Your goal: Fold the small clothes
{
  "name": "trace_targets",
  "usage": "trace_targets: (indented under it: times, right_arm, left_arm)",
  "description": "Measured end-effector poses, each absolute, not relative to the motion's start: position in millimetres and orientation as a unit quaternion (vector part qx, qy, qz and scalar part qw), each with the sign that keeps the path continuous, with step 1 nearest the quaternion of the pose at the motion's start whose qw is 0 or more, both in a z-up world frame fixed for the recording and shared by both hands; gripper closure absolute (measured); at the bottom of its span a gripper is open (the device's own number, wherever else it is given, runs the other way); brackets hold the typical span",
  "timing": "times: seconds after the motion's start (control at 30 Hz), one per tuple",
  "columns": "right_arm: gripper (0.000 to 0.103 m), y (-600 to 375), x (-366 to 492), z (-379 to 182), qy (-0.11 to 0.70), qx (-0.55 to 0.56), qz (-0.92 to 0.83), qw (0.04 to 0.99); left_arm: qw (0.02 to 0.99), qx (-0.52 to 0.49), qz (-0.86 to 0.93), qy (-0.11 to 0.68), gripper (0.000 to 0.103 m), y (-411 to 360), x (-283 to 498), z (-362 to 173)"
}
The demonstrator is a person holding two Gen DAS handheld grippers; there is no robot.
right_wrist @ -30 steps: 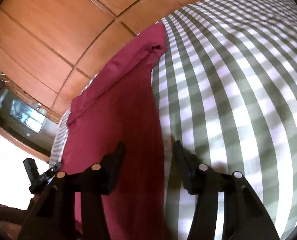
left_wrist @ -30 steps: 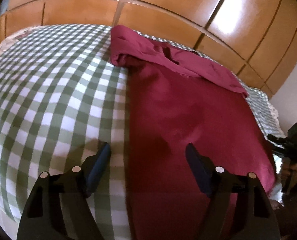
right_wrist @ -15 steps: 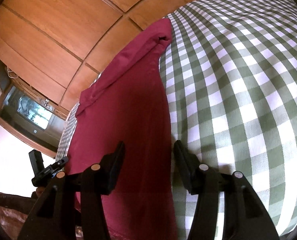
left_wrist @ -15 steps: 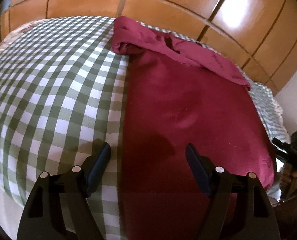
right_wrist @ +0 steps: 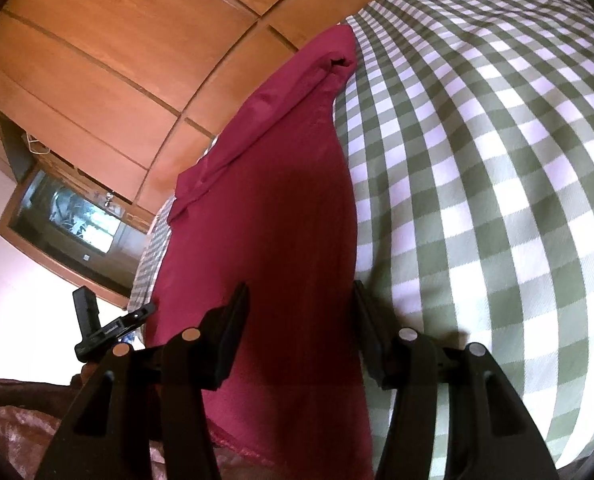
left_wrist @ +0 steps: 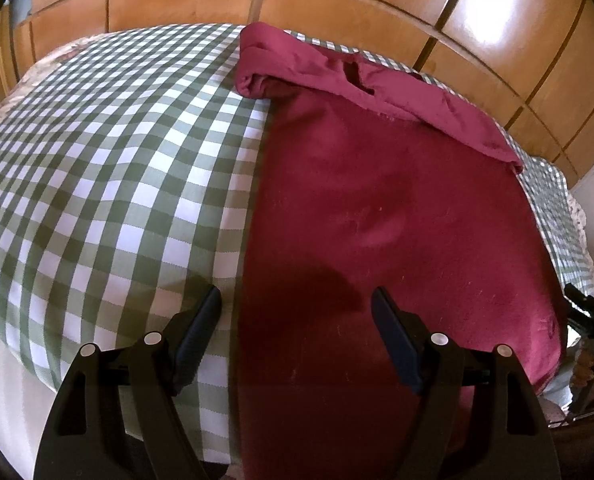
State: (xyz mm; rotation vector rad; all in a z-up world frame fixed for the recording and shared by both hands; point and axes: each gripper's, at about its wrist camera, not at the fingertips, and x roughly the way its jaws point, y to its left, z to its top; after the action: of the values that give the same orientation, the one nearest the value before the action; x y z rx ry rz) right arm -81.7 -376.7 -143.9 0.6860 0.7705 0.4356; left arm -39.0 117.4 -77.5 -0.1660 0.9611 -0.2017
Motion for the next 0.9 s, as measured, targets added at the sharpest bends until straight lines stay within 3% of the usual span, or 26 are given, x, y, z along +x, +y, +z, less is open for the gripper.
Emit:
trace_targets:
  times: [0.6, 0.67, 0.83, 0.9]
  right_arm:
    - [0.050, -359.9, -84.9, -147.5, 0.380, 0.338, 0.250, 0.824]
    - [0.050, -357.0, -85.3, -148.7, 0.383, 0.339, 0.256, 0.820]
    - [0.051, -347.9, -86.8, -148.9, 0.387, 0.330, 0.258, 0.822]
    - [0.060, -343.0, -86.0, -146.4, 0.388, 0.316, 0.259, 0.826]
  left_arm:
    - [0.861, -0.085, -0.127, 0.485, 0.027, 118.6, -64.5, -75.1]
    - [0.854, -0.092, -0.144, 0.491, 0.035, 121.4, -72.4, -76.1]
    - [0.839, -0.095, -0.190, 0.500, 0.040, 125.7, -92.2, -80.4]
    - [0.835, -0.095, -0.204, 0.503, 0.040, 124.9, -97.5, -82.2]
